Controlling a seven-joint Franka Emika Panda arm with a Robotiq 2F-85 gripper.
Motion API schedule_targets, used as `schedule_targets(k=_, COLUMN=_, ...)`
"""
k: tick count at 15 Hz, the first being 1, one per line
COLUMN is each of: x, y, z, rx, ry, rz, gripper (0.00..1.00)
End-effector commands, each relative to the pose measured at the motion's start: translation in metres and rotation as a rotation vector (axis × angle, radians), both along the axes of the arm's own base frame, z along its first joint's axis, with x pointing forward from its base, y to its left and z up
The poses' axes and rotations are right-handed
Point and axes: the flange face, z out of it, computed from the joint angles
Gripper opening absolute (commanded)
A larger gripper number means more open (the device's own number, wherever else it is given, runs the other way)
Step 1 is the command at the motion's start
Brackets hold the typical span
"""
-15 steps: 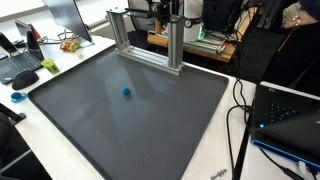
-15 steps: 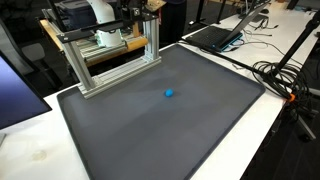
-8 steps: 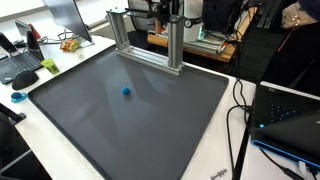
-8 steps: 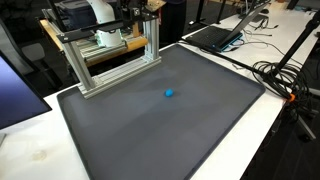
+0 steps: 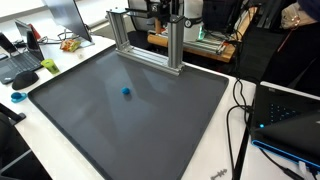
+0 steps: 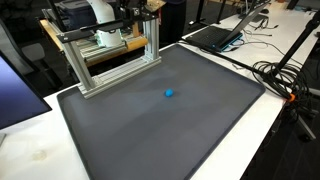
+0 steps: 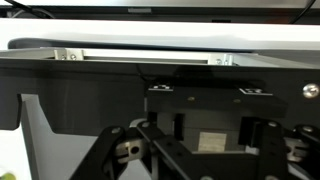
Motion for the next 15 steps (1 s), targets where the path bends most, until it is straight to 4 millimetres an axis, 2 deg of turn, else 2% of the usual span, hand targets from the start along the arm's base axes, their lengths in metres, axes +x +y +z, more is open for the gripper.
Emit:
schedule_targets(k=1, x=-0.011, y=-0.007, z=-0.005, rx=-0.040, ry=0.045, rz=0.005, gripper=0.76)
schedule_targets(k=4, x=-0.014, y=-0.004, z=-0.002, rx=-0.034, ry=0.049, rz=0.012, gripper=0.72)
schedule_targets(k=9, x=-0.018, y=0.002, z=0.004, rx=-0.020, ry=0.053, rz=0.004, gripper=0.50)
schedule_targets(k=10, x=-0.019, y=0.001, z=0.005, rx=-0.014, ry=0.056, rz=0.004, gripper=0.51)
schedule_targets(k=11, x=-0.020, y=0.001, z=0.006, rx=-0.013, ry=0.055, rz=0.004, gripper=0.47)
schedule_targets(k=13, x=-0.019, y=0.001, z=0.007, rx=-0.008, ry=0.054, rz=0.003, gripper=0.34)
schedule_targets(k=15, x=-0.019, y=0.001, z=0.008, rx=-0.003, ry=0.051, rz=0.002, gripper=0.34)
